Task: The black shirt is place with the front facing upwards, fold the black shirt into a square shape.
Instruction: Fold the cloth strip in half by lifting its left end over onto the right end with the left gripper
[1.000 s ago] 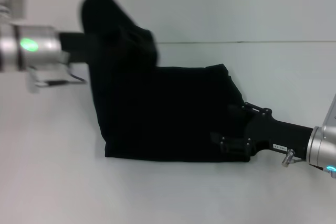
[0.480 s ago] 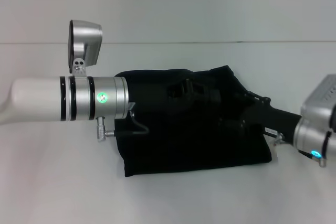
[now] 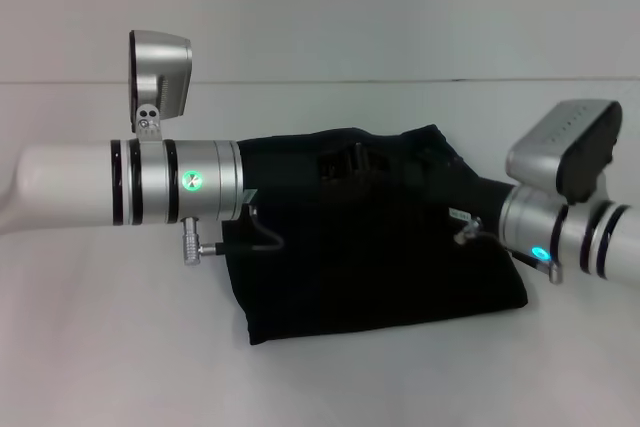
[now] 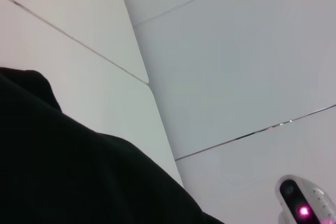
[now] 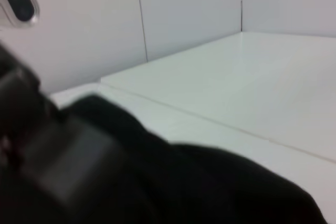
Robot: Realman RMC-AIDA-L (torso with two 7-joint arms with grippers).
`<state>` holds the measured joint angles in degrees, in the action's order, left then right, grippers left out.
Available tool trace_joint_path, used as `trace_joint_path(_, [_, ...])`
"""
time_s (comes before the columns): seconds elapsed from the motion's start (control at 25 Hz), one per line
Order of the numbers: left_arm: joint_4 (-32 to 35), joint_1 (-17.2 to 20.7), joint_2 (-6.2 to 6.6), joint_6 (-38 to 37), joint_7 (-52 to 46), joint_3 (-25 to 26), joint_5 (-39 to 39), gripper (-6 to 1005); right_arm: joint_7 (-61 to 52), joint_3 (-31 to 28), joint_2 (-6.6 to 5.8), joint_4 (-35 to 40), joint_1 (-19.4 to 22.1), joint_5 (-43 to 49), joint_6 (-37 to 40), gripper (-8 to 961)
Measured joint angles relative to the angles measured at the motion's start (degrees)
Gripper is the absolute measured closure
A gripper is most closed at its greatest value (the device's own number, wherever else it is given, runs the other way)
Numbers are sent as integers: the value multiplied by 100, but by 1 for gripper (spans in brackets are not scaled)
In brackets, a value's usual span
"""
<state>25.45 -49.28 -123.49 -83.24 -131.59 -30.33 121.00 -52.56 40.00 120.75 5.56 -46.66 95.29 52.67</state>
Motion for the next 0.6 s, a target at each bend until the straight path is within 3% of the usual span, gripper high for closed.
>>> trace_joint_path(0.32, [-49, -179, -43, -125, 121, -53, -81, 984, -5, 0, -27, 39, -110, -679, -29, 23])
trace_joint_path(0.6, [-541, -548, -62, -6, 405, -73, -228, 984, -8, -43, -55, 338, -3, -846, 22, 23])
